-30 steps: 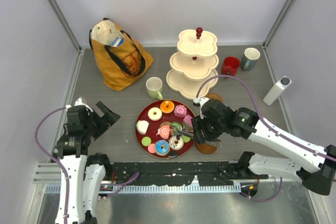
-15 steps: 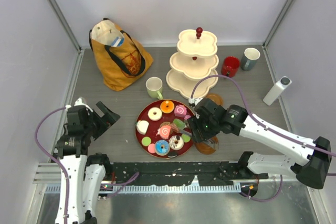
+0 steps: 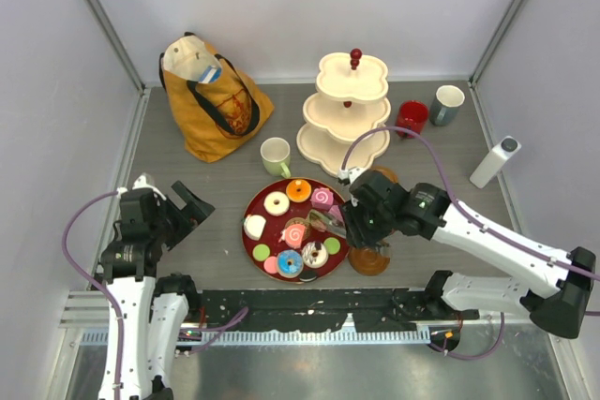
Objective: Serve the afternoon tea
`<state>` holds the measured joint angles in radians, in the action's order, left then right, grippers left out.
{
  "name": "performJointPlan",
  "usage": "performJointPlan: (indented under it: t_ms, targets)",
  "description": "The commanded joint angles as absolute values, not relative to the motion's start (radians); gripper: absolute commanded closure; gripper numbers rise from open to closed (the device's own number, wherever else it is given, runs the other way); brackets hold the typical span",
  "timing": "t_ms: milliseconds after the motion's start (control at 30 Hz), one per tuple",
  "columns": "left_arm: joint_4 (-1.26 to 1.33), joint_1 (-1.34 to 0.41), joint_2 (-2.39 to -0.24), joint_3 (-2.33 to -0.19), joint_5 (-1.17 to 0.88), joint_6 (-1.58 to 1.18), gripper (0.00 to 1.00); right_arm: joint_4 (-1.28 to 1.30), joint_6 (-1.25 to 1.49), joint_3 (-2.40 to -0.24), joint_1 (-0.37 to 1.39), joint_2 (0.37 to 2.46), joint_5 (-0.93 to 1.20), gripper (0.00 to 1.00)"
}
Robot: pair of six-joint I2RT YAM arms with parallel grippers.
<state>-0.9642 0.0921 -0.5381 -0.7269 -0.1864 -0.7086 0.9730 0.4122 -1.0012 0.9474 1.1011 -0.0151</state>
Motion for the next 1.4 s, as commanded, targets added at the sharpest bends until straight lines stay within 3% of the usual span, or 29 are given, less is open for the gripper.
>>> performJointPlan:
  t_ms: [0,300,800,1100,1367]
  targets:
    - [-0.973,0.097,-0.534,-0.727,-0.206,-0.713,0.01,0.973,0.377,-1.118,0.953,1.023,-0.052,0.61]
    - [-0.968,0.095,-0.543,-0.732,-0.199,-0.713,0.0,0.937,0.272,-1.239,0.951,1.035,-0.299,0.61]
    - [-0.953,0.095,-0.534,-0.727,-0.192,-0.713,0.0,0.631,0.13,-1.382,0.847,1.449,-0.442,0.59]
    - [-0.954,0.097,-0.543,-0.73,-0.199,-0.701,0.0,0.572,0.061,-1.489,0.79,1.71,-0.561,0.59]
    - [-0.954,0.095,-0.548,-0.732,-0.199,-0.701,0.0,0.569,0.021,-1.549,0.781,1.822,-0.581,0.56]
